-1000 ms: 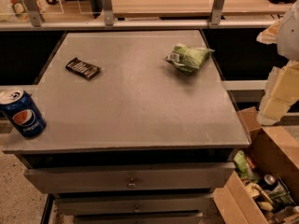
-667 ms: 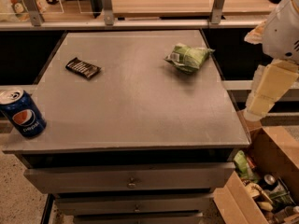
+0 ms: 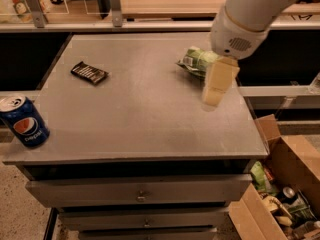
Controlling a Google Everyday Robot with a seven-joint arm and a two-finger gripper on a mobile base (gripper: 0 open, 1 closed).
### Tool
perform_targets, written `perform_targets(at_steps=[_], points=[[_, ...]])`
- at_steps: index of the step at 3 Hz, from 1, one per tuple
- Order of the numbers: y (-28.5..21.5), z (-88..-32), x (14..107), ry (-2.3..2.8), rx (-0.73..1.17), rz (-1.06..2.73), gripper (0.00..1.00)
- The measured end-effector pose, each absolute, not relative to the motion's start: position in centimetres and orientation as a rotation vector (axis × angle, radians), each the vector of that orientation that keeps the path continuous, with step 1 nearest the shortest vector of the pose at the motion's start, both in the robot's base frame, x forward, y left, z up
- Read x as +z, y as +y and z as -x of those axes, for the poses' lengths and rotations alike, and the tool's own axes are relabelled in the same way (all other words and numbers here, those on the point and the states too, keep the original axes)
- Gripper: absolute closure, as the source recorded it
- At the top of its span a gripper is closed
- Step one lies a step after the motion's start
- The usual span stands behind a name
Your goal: Move rxbar chocolate near pepsi can
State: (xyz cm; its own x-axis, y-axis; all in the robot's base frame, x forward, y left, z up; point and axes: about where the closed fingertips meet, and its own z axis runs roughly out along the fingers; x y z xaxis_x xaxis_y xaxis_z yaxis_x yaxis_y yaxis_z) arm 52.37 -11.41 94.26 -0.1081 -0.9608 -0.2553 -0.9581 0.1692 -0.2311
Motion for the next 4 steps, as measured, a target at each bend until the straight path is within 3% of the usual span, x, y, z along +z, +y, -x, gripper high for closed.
perform_targets(at_steps=[4], points=[[7.4,-61.6,90.4,1.858,0.1,2.007,0.0]])
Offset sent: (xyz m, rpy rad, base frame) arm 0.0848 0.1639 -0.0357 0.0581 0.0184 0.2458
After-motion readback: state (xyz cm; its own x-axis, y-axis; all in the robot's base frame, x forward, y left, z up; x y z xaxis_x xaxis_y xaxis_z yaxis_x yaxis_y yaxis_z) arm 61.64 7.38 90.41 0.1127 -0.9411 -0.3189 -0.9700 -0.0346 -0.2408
